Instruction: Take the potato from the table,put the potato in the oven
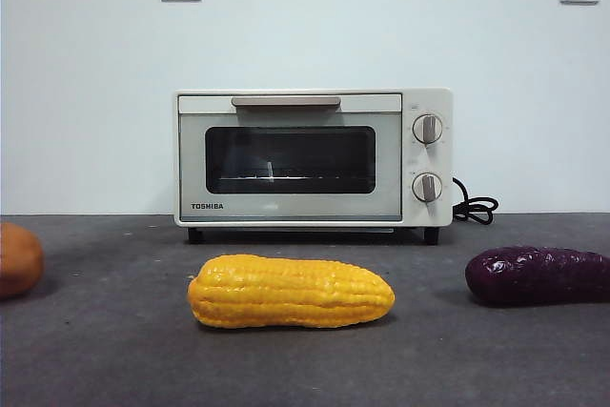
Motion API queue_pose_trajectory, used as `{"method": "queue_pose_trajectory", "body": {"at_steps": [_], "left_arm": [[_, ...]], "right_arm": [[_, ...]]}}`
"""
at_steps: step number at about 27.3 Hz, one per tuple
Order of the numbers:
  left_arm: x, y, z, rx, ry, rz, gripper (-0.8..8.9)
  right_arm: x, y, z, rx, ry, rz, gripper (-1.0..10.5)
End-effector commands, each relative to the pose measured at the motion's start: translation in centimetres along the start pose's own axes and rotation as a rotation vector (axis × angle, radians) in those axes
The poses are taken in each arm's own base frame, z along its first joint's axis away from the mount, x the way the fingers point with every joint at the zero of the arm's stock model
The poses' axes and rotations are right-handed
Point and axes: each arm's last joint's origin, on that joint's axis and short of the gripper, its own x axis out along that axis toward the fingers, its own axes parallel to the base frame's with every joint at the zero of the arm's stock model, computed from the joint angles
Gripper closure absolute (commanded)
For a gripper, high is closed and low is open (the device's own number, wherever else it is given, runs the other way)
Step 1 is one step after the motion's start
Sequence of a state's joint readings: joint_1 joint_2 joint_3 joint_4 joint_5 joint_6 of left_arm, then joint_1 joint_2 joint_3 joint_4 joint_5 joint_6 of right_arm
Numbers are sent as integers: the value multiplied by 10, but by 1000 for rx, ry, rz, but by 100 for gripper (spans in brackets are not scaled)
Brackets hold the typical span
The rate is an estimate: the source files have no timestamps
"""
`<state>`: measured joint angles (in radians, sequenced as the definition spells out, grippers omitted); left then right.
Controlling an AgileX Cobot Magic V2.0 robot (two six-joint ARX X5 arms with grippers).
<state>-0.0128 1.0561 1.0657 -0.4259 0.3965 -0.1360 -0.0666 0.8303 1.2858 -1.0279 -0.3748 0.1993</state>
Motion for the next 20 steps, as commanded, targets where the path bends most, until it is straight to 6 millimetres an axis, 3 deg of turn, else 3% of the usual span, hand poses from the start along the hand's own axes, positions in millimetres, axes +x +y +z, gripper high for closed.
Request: {"method": "queue_pose_trajectory", "body": {"at_steps": [1,13,20], "left_arm": [[23,7,2,4,43,-9,819],[106,20,12,-14,147,-44,819],[160,-4,57,1,286,-206,819]], "right_arm": [[13,-3,9,-2,75,-9,946],[54,-16,27,0,242,-32,946],[59,-19,24,-3,309,-38,946]]}}
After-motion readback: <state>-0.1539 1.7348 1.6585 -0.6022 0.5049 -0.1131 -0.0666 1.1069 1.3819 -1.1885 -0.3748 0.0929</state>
